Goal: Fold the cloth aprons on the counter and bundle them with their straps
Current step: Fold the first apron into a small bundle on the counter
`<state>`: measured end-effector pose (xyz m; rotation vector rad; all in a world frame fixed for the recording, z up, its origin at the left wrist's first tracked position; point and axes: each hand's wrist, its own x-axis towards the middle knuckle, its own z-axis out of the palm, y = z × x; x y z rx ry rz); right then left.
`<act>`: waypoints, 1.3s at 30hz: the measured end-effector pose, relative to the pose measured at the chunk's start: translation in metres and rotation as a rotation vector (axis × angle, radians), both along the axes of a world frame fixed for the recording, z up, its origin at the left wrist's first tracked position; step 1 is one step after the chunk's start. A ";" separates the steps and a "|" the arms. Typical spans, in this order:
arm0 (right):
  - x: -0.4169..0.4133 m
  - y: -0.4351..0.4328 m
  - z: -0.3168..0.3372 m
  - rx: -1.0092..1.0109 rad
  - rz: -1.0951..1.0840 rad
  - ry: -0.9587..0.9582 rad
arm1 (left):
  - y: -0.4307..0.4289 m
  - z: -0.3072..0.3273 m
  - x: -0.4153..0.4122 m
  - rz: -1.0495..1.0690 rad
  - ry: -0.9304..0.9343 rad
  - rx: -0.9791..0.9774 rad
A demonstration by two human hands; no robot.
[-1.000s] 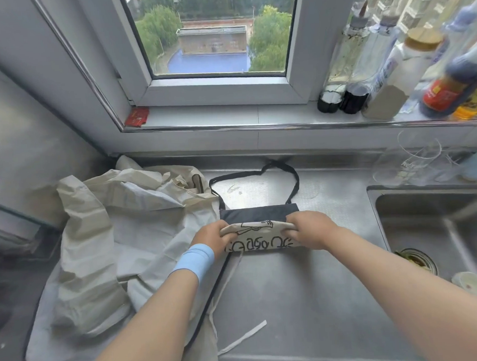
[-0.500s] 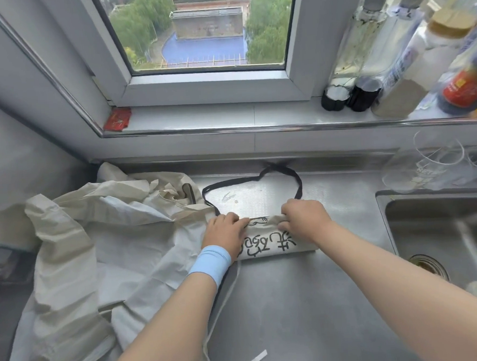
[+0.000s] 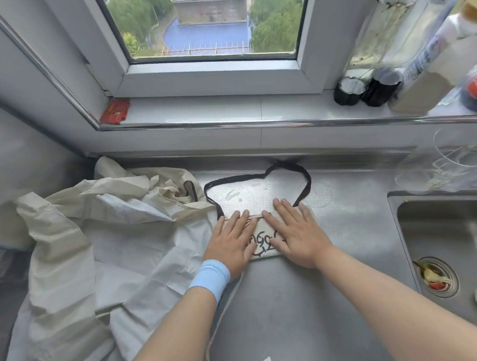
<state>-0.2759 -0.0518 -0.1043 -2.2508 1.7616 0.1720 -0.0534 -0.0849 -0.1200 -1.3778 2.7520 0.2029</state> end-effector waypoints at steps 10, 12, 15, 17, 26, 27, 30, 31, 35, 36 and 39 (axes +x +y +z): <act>-0.006 -0.001 0.003 -0.085 0.029 0.020 | 0.002 0.018 0.007 0.038 -0.039 -0.079; -0.004 -0.001 0.012 -0.206 0.082 -0.024 | 0.003 0.026 0.000 -0.064 -0.022 -0.123; -0.004 0.007 0.019 -0.229 0.132 -0.069 | 0.007 0.033 0.001 -0.039 -0.044 -0.041; -0.008 0.012 0.021 -0.157 0.137 -0.036 | 0.008 0.035 0.009 0.053 -0.021 0.041; -0.003 -0.005 0.045 -0.141 0.105 0.068 | -0.008 0.045 0.022 0.225 0.186 0.277; -0.004 -0.009 0.046 -0.115 0.054 0.038 | -0.010 0.047 0.021 0.283 0.219 0.293; -0.009 -0.019 0.041 -0.027 -0.106 -0.045 | -0.016 0.051 0.018 0.364 0.209 0.303; -0.008 -0.021 0.041 -0.017 -0.122 -0.045 | -0.016 0.051 0.018 0.368 0.182 0.304; -0.008 -0.037 0.039 -0.045 -0.115 0.000 | -0.028 0.048 0.014 0.459 0.183 0.329; -0.007 -0.038 0.039 -0.052 -0.107 0.023 | -0.028 0.050 0.014 0.471 0.173 0.336; -0.008 -0.044 0.032 -0.119 -0.024 0.086 | -0.029 0.047 0.005 0.400 0.041 0.181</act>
